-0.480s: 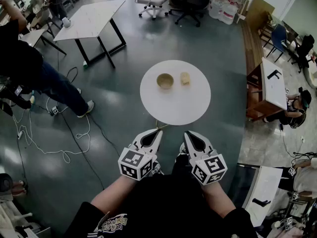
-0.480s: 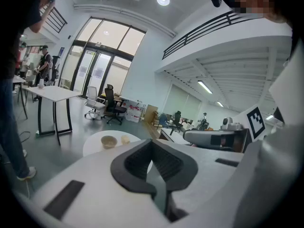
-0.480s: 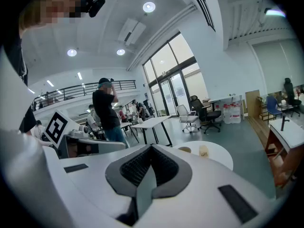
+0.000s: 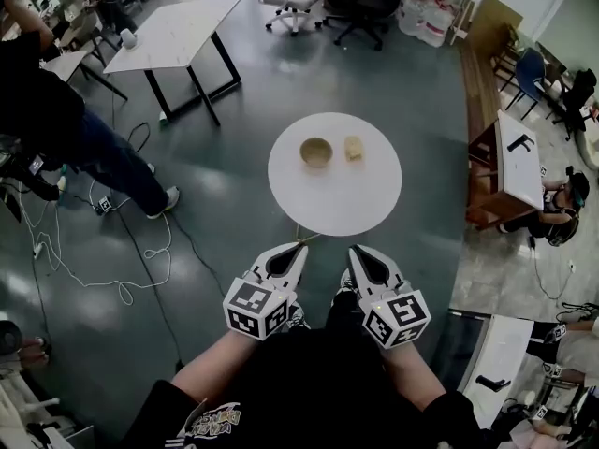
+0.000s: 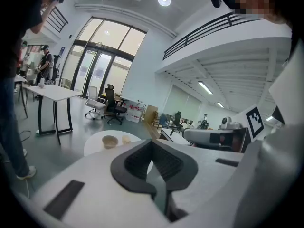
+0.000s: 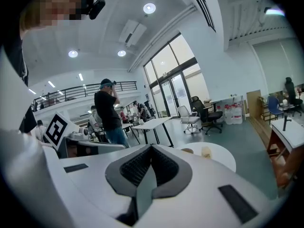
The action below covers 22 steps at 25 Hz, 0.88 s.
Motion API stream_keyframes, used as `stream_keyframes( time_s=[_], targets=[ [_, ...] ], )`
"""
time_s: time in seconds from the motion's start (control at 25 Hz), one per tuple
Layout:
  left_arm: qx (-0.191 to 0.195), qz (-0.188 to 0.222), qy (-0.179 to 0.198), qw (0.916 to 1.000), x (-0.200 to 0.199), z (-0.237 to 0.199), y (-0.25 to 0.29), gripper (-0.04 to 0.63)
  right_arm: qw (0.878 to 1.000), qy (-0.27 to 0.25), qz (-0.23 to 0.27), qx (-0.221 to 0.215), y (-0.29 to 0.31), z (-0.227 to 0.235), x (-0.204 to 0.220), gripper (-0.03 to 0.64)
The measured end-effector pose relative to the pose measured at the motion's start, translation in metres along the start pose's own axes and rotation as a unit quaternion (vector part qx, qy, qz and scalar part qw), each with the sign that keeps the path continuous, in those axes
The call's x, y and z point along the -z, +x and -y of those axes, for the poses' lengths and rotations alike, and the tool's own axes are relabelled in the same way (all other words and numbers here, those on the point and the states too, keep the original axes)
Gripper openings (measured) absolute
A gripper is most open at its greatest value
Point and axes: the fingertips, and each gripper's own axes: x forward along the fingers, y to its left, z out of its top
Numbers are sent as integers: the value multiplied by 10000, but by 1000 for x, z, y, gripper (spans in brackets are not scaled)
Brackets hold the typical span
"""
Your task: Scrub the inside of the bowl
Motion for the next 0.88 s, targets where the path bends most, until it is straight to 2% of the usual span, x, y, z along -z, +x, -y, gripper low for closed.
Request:
stream_keyframes(
  time_s=[0.44,0.88],
  targets=[
    [98,88,-49,9999,-5,-6,-7,6,10000,-30,27,-47,7,-7,-5,21],
    [-7,106,-74,9999,-4,-25,-25,6,9999,-103,-10,-49,22,-21,-5,21]
  ],
)
